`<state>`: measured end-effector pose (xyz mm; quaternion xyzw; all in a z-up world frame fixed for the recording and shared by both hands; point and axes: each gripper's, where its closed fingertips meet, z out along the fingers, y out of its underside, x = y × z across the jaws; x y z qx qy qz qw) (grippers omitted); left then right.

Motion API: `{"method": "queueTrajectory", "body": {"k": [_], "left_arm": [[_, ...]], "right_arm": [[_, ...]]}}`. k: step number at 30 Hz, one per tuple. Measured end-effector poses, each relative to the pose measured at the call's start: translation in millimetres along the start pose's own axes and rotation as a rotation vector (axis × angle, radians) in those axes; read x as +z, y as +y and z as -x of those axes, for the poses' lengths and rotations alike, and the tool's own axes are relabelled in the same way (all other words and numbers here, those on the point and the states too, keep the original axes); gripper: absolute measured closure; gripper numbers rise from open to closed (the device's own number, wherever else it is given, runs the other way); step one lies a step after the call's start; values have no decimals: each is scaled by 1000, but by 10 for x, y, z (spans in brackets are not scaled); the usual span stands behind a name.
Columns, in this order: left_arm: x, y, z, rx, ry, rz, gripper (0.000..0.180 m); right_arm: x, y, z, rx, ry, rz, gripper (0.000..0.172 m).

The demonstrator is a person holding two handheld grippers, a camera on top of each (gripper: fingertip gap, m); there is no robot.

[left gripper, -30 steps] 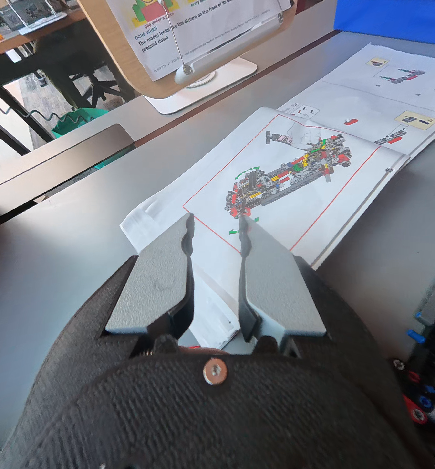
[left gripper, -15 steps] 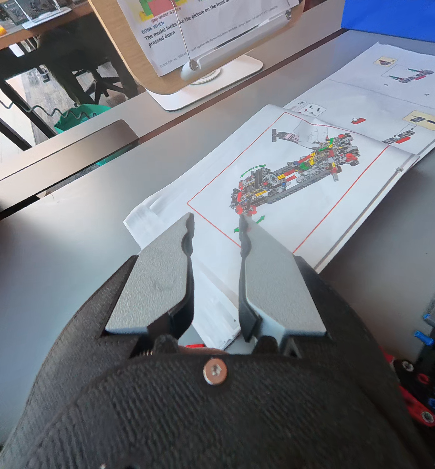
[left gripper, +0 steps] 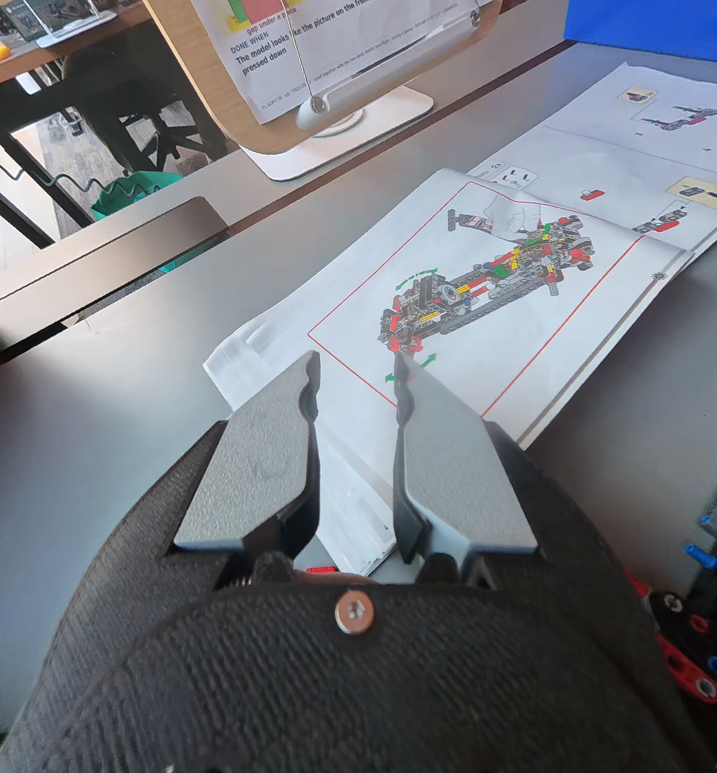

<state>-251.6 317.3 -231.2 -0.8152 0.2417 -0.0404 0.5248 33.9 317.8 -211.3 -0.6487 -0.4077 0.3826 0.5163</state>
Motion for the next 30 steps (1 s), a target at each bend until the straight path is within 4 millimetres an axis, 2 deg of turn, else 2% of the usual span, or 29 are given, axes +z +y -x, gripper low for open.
{"method": "queueTrajectory", "body": {"k": [11, 21, 25, 30], "left_arm": [[-28, -21, -78, 39, -2, 15, 146], [-19, 26, -42, 19, -1, 42, 143], [-27, 13, -50, 22, 1, 39, 143], [7, 67, -52, 7, 13, 59, 142]], "right_arm": [[175, 69, 372, -74, -132, 62, 146], [288, 162, 612, -140, -265, 132, 148], [297, 179, 624, -128, -292, 142, 149], [263, 103, 510, -68, -296, 97, 148]]}}
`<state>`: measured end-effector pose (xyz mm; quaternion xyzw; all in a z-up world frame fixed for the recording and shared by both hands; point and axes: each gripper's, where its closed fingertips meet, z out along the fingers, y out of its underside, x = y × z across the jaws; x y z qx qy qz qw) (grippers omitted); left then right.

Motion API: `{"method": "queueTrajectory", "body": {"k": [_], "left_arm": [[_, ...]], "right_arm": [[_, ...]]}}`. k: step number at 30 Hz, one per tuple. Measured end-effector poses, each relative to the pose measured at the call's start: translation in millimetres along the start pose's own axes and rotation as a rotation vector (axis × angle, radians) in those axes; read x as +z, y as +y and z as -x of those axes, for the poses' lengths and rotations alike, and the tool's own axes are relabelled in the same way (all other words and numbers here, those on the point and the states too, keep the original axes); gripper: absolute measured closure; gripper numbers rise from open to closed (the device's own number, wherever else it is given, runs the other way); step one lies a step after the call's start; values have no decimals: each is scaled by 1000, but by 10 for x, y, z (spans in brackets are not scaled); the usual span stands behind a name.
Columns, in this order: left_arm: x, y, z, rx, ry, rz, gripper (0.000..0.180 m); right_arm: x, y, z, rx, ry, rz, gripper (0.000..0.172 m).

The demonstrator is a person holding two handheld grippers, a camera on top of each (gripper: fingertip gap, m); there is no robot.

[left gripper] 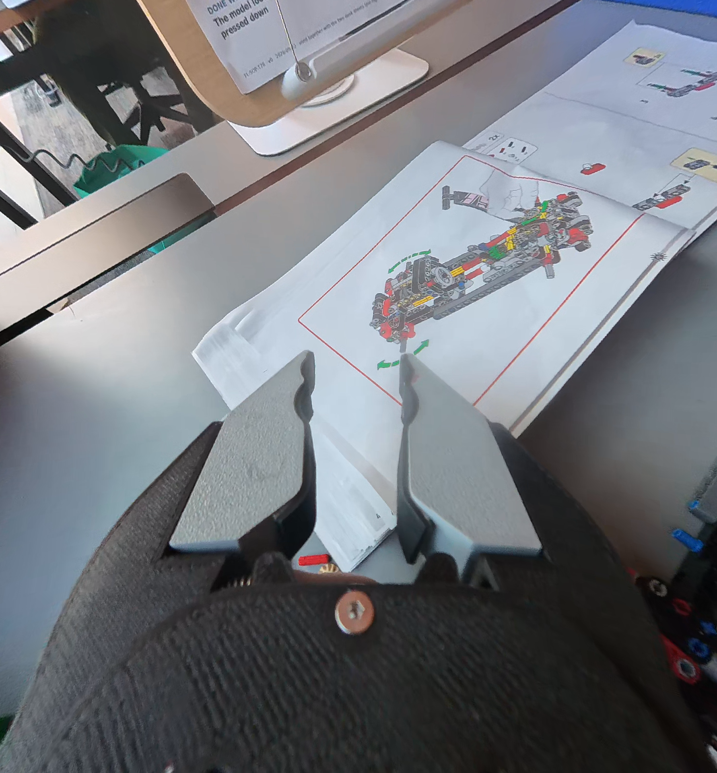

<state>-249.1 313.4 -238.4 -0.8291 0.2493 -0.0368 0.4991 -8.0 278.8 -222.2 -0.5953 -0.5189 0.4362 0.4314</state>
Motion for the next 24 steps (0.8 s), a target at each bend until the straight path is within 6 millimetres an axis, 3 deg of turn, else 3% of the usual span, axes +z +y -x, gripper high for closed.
{"method": "queueTrajectory", "body": {"k": [24], "left_arm": [[39, 33, 17, -18, -8, -3, 143]], "right_arm": [[-148, -57, -151, 3, 153, -50, 147]]}}
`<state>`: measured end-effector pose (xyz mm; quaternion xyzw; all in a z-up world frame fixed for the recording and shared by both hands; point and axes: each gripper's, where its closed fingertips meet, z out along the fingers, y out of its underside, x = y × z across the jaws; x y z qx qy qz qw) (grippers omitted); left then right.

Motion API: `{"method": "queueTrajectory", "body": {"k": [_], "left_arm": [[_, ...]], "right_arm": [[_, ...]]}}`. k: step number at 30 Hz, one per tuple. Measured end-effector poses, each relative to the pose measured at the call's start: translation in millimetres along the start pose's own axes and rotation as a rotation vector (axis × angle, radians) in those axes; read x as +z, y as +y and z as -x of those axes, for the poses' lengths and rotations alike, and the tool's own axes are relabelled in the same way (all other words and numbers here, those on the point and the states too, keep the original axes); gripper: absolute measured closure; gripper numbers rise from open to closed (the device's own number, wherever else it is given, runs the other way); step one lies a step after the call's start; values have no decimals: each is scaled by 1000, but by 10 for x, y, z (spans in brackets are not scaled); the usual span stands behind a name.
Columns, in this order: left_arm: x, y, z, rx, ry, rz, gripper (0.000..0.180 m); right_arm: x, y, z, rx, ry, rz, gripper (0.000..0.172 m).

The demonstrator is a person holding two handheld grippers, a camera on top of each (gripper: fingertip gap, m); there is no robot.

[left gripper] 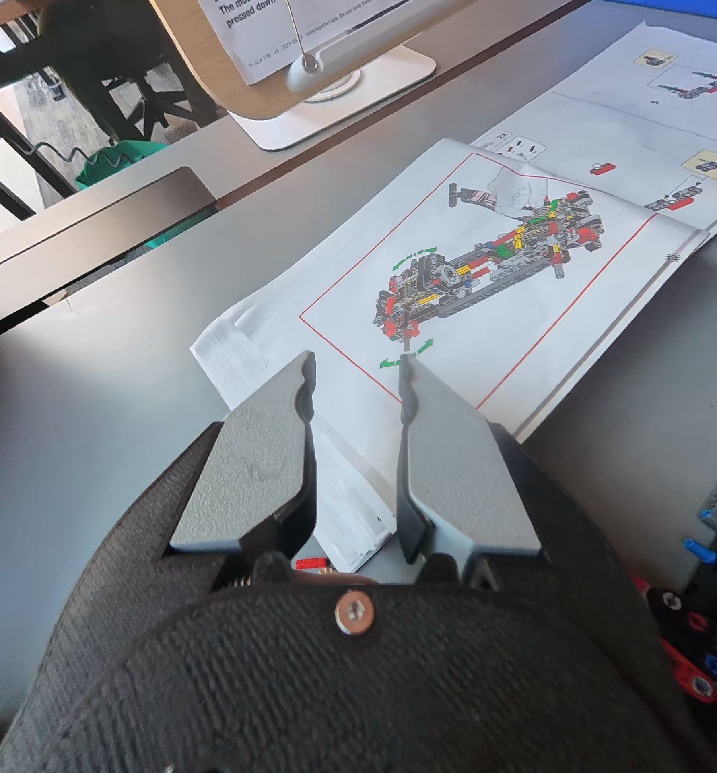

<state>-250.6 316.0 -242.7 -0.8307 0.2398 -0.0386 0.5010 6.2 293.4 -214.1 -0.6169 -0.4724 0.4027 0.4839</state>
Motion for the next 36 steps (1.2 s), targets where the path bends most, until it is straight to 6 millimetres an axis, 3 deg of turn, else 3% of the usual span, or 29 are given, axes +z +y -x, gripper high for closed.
{"method": "queueTrajectory", "body": {"k": [11, 16, 24, 36], "left_arm": [[-3, 5, 64, 5, -12, 2, 143], [10, 20, 110, -7, -28, -1, 143], [-21, -11, 106, -18, -33, -17, 144], [-54, -46, -75, 34, 9, -11, 142]], "right_arm": [[19, 122, -224, -11, 43, 76, 148], [-55, 86, -296, 2, 74, 42, 147], [-87, 37, -122, 22, 60, 7, 147], [70, 95, 45, -47, -19, 69, 148]]}}
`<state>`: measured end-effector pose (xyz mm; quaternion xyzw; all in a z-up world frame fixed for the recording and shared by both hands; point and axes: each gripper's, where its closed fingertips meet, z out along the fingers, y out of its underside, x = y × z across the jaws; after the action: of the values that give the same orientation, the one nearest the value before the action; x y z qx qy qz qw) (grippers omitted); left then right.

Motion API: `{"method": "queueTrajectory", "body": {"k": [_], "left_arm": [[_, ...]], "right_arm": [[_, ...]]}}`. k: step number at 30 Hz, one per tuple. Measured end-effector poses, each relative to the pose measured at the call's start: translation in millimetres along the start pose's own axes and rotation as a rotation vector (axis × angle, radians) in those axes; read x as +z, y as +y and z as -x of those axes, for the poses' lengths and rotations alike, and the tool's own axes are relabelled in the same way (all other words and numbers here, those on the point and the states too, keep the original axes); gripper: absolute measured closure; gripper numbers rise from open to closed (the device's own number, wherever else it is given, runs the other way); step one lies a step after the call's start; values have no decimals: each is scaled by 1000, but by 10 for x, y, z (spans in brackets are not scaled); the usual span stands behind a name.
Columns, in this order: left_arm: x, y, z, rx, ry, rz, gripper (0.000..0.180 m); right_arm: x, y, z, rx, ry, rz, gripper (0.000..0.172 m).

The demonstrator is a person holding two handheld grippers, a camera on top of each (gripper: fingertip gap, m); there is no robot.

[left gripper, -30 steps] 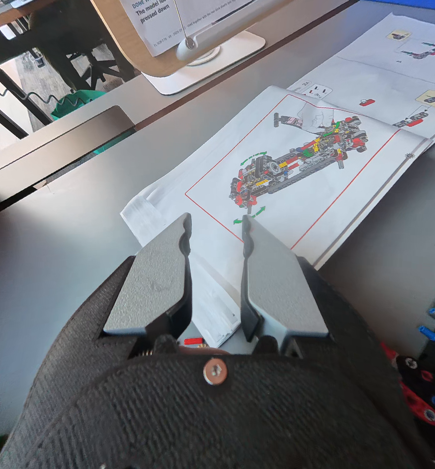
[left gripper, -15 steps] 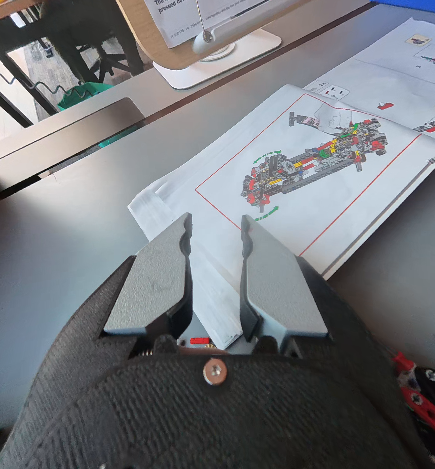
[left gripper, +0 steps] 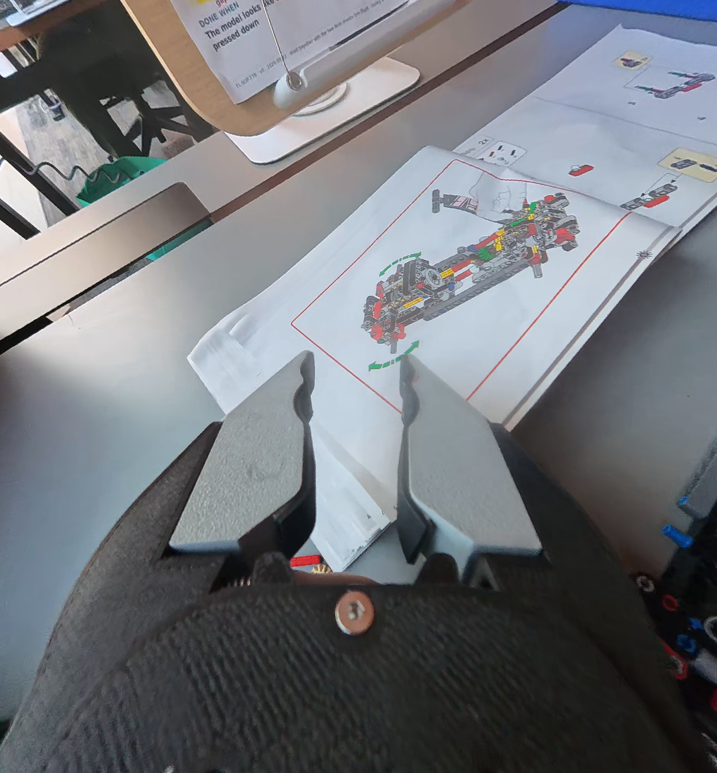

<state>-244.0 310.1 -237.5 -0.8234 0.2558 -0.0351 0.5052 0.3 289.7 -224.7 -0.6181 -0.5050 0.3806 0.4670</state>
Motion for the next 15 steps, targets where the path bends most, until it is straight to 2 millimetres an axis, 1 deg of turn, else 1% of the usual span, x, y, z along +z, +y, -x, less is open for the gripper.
{"method": "queueTrajectory", "body": {"k": [7, 11, 15], "left_arm": [[-27, -23, 25, -22, 7, -10, 141], [-31, -23, 12, -26, 14, -7, 140], [-46, -52, -17, -37, 32, -22, 141]], "right_arm": [[102, 13, 108, -28, -61, 25, 148], [105, 16, 138, -40, -68, 26, 149], [96, 7, 127, -15, -81, 17, 148]]}}
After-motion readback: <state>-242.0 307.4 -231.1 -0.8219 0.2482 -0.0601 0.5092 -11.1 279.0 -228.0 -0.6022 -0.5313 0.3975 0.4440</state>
